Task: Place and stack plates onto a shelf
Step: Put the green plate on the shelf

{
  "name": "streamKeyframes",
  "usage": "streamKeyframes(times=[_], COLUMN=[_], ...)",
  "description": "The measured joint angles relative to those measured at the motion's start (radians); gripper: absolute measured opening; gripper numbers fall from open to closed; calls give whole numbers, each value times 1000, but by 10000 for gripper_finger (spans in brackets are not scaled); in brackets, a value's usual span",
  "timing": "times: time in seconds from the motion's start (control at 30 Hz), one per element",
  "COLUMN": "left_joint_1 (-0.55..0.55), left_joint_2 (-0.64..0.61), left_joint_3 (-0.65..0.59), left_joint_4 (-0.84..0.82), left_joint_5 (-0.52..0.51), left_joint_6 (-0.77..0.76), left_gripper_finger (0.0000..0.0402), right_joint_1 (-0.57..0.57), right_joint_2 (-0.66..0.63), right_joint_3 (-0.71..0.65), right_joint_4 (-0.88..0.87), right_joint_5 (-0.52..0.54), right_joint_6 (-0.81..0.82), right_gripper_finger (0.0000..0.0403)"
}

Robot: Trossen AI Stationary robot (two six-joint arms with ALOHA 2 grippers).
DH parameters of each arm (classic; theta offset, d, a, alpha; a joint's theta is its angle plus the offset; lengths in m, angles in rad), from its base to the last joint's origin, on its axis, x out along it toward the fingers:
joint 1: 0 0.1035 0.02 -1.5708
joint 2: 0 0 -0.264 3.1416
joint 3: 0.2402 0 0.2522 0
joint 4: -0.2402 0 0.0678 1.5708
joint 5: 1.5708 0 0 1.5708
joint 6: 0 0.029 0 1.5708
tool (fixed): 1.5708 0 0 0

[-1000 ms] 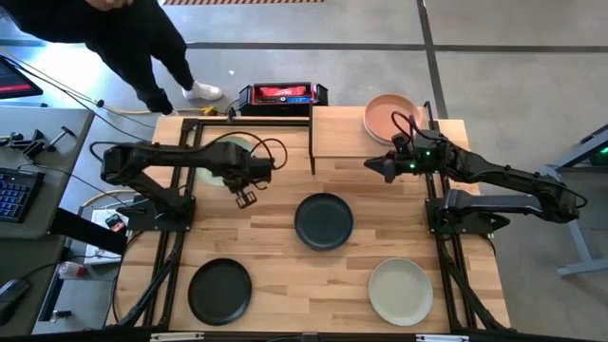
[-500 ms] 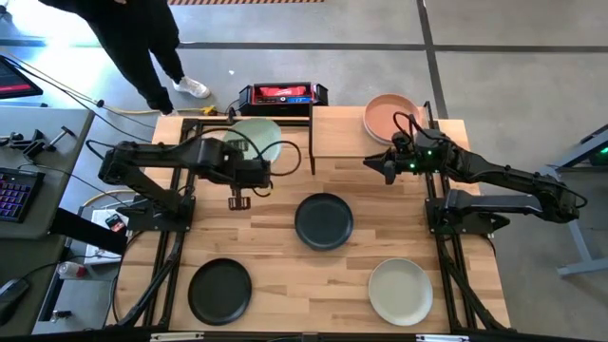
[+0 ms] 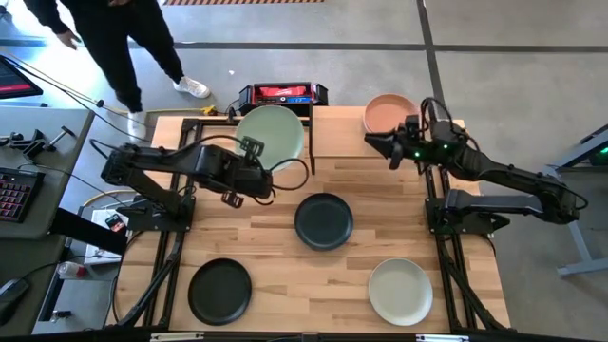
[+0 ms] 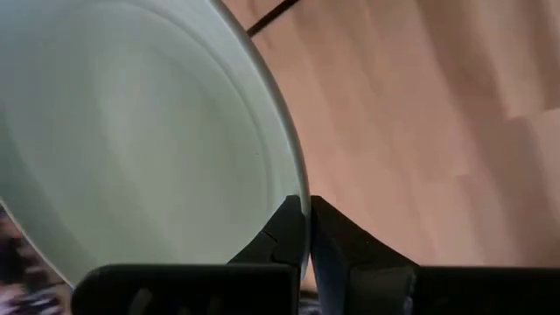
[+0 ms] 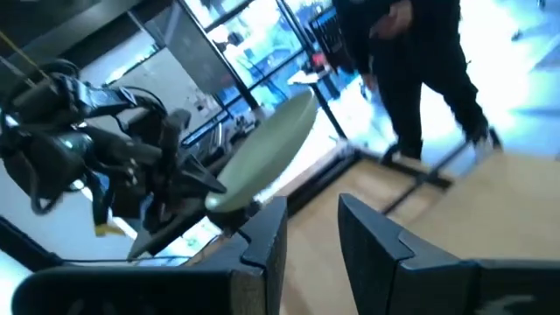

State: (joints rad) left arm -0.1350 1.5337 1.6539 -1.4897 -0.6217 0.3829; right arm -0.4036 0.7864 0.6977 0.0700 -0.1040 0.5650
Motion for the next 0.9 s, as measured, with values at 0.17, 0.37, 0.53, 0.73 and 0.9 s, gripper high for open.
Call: streamKeyframes(times=[0.17, 0.37, 0.53, 0.73, 0.9], left_joint_1=[-4, -4, -4, -4, -4], left_joint_2=[31, 58, 93, 136, 156], left_joint_3=[0, 0, 0, 0, 0], left_joint_4=[7, 27, 30, 43, 56], left_joint_5=[-113, -213, -273, -333, -352], left_joint_6=[76, 173, 286, 354, 355], left_gripper_finger=[1, 1, 1, 1, 1], right_joint_1=[-3, -2, -2, -2, 1], right_joint_2=[0, 23, 125, 286, 408], right_joint_3=[76, 188, 343, 517, 588], right_joint_4=[0, -48, -228, -456, -482], right_joint_5=[-1, -1, 104, 173, 163], right_joint_6=[-162, -304, -353, -305, -252], right_gripper_finger=[87, 93, 128, 157, 154])
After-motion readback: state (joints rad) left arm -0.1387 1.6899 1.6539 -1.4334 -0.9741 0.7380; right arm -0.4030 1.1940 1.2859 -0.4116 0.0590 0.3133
